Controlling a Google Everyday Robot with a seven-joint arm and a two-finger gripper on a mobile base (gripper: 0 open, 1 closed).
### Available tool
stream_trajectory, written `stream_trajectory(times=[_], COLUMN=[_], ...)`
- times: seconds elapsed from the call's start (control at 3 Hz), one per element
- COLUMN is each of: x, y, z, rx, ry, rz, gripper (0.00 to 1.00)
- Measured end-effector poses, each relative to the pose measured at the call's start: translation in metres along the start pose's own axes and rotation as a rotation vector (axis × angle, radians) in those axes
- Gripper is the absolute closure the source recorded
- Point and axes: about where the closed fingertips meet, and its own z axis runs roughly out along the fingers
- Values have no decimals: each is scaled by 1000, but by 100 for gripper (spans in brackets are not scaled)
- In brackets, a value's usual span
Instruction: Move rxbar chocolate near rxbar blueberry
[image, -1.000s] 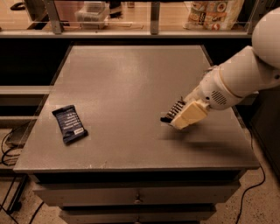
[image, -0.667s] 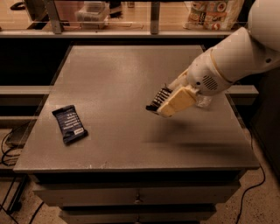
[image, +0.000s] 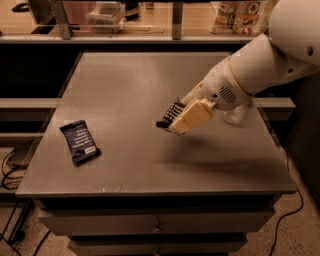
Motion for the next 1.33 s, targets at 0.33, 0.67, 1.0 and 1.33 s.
stream_trajectory(times=[0.33,0.67,1.0,1.33], x=[-15,-35,-60,-95], y=[15,35,54,74], z=[41,85,124,147], rx=[-91,-183,-254,-303], ry=[-41,-93,-174,-265], rz=[-14,-23,-30,-60], gripper=[100,100,84,61])
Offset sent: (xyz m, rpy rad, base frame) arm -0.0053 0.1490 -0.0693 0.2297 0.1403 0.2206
